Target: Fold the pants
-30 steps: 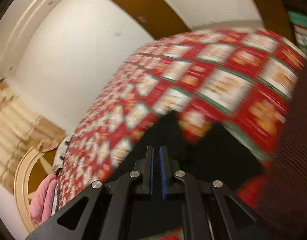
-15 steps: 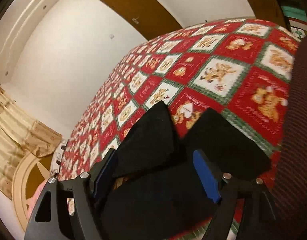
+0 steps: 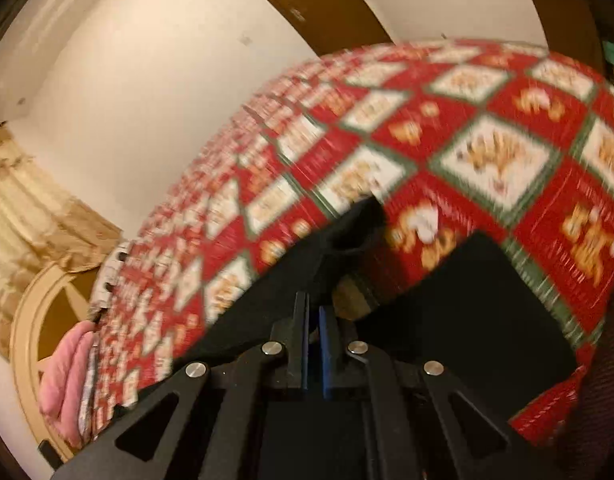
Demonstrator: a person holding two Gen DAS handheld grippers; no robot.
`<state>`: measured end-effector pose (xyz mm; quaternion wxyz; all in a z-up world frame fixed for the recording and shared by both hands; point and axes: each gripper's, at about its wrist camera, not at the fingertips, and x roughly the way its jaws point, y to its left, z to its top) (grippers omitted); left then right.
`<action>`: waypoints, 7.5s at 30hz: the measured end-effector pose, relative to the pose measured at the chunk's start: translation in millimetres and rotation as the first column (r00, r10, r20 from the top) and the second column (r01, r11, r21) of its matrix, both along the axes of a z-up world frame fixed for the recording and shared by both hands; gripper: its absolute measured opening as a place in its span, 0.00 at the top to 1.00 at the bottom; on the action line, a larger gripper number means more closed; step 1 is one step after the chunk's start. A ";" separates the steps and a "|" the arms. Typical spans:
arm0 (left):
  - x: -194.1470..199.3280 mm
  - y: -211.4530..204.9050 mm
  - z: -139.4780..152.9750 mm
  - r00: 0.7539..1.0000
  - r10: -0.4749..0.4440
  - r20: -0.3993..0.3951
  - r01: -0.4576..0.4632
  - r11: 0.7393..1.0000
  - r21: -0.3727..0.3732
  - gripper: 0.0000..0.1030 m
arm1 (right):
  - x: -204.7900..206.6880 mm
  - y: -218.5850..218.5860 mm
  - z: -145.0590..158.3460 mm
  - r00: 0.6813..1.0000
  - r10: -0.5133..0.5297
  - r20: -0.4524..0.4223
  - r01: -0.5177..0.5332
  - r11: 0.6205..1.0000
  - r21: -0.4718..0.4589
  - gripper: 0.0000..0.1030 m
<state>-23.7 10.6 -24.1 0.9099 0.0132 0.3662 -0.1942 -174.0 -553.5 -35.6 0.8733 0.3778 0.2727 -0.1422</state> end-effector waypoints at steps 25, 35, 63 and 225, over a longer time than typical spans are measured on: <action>-40.0 -76.5 12.0 0.979 -0.201 -0.010 0.201 0.979 -0.020 0.11 | -112.2 -31.5 0.7 0.958 -0.131 -0.254 0.080 0.976 -0.202 0.49; -56.1 -103.6 3.9 0.969 -0.243 -0.029 0.244 0.970 0.000 0.11 | -32.6 -35.6 -17.0 0.949 0.033 -0.313 -0.140 0.935 -0.326 0.62; -61.1 -116.5 -1.5 0.965 -0.255 -0.054 0.256 0.966 0.021 0.11 | -18.0 -82.3 -14.6 0.927 -0.070 -0.369 -0.068 0.934 -0.350 0.36; -40.6 -26.5 -17.6 0.998 -0.063 -0.019 0.063 0.998 0.012 0.07 | 117.6 336.6 -24.8 0.725 0.610 -0.320 -0.674 0.530 -0.515 0.29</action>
